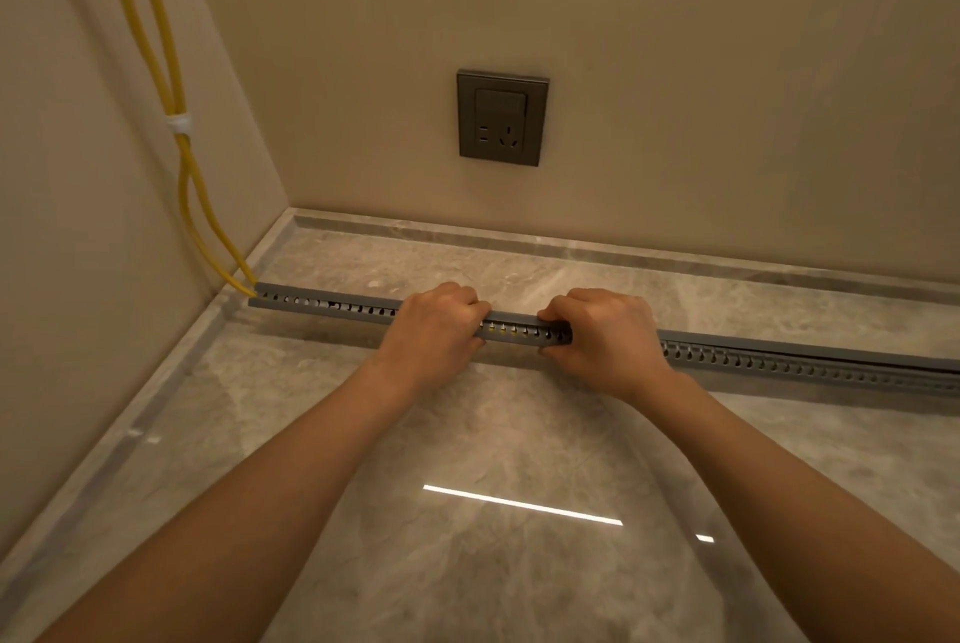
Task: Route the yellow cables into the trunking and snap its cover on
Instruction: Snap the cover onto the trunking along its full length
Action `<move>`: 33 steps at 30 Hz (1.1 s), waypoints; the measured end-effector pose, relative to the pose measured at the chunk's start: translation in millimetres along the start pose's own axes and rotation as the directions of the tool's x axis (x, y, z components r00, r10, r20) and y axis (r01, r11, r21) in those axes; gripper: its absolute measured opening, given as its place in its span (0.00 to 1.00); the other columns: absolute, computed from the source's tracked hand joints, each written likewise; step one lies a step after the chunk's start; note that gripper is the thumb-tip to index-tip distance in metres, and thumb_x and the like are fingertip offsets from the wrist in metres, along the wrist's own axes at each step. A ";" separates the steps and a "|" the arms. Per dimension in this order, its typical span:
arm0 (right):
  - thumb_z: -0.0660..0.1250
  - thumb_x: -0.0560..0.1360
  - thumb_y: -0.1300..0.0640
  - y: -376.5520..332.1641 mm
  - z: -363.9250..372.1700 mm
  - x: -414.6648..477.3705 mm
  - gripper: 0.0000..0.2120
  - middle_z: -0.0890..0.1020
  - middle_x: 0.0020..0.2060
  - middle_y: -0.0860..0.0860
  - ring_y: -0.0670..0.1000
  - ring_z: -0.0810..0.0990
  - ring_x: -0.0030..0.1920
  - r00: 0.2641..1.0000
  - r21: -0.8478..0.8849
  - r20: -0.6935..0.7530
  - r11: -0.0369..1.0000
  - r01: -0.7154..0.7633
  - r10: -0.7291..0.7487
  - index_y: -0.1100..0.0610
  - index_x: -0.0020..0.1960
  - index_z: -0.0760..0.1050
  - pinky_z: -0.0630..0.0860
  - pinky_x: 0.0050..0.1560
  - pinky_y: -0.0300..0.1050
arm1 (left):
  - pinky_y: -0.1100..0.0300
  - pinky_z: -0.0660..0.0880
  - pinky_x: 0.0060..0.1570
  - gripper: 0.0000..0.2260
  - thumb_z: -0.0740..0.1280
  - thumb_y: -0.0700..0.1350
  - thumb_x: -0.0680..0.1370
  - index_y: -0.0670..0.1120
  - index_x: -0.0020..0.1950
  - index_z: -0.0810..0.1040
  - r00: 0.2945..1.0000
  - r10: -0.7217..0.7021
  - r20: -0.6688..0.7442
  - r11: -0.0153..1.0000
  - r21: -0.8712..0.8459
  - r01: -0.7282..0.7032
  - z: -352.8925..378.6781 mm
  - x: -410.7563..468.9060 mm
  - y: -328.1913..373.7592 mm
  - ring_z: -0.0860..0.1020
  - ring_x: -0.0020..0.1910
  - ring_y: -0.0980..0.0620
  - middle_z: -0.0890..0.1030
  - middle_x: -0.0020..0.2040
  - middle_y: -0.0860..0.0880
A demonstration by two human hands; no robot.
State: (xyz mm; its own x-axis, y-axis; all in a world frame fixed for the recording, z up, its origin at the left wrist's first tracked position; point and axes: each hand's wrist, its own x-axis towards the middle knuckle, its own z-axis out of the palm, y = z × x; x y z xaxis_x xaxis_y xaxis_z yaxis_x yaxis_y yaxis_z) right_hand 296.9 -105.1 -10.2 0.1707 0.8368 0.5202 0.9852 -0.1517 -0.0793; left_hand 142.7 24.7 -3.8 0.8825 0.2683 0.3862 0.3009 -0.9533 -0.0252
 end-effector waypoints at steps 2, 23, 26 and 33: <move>0.80 0.54 0.56 1.0 0.9 0.4 0.13 0.80 0.28 0.47 0.51 0.79 0.28 1.000 0.020 -0.006 1.000 -0.004 0.004 0.53 0.37 0.81 0.66 0.24 0.38 | 0.59 0.71 0.27 0.10 0.78 0.43 0.62 0.43 0.39 0.81 0.999 -0.032 0.015 0.999 0.018 0.032 -0.6 1.8 7.1 0.79 0.35 0.47 0.80 0.35 0.47; 0.75 0.64 0.61 -12.9 5.9 -20.4 0.12 0.80 0.38 0.53 0.56 0.77 0.37 0.995 0.040 -0.030 0.995 -0.095 0.096 0.58 0.46 0.80 0.73 0.31 0.46 | 0.64 0.65 0.21 0.11 0.79 0.43 0.56 0.44 0.30 0.79 0.994 0.105 0.031 0.989 0.099 -0.107 4.9 17.2 39.5 0.75 0.25 0.50 0.76 0.26 0.49; 0.75 0.62 0.65 -10.9 5.6 -30.6 0.16 0.81 0.41 0.54 0.57 0.77 0.40 0.988 0.009 -0.047 0.989 -0.149 0.149 0.59 0.49 0.80 0.74 0.37 0.48 | 0.65 0.65 0.21 0.12 0.80 0.47 0.55 0.46 0.30 0.79 0.991 0.129 0.046 0.986 0.102 -0.133 3.5 17.9 38.9 0.76 0.25 0.51 0.77 0.26 0.49; 0.77 0.62 0.60 8.0 -8.2 -48.1 0.18 0.81 0.44 0.53 0.56 0.77 0.44 0.967 -0.090 0.001 0.963 -0.255 0.257 0.58 0.51 0.79 0.75 0.42 0.50 | 0.67 0.63 0.20 0.14 0.80 0.44 0.49 0.45 0.24 0.76 0.977 0.183 0.112 0.977 0.092 -0.194 3.9 24.3 33.7 0.74 0.21 0.50 0.75 0.23 0.49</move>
State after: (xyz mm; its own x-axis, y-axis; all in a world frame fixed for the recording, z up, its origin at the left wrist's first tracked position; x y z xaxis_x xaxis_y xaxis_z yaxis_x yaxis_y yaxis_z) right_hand 296.5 -150.9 -28.9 0.4177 0.7703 0.4818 0.9037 -0.4073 -0.1323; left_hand 175.7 -0.3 1.2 0.9575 0.1029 0.2693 0.1561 -0.9704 -0.1843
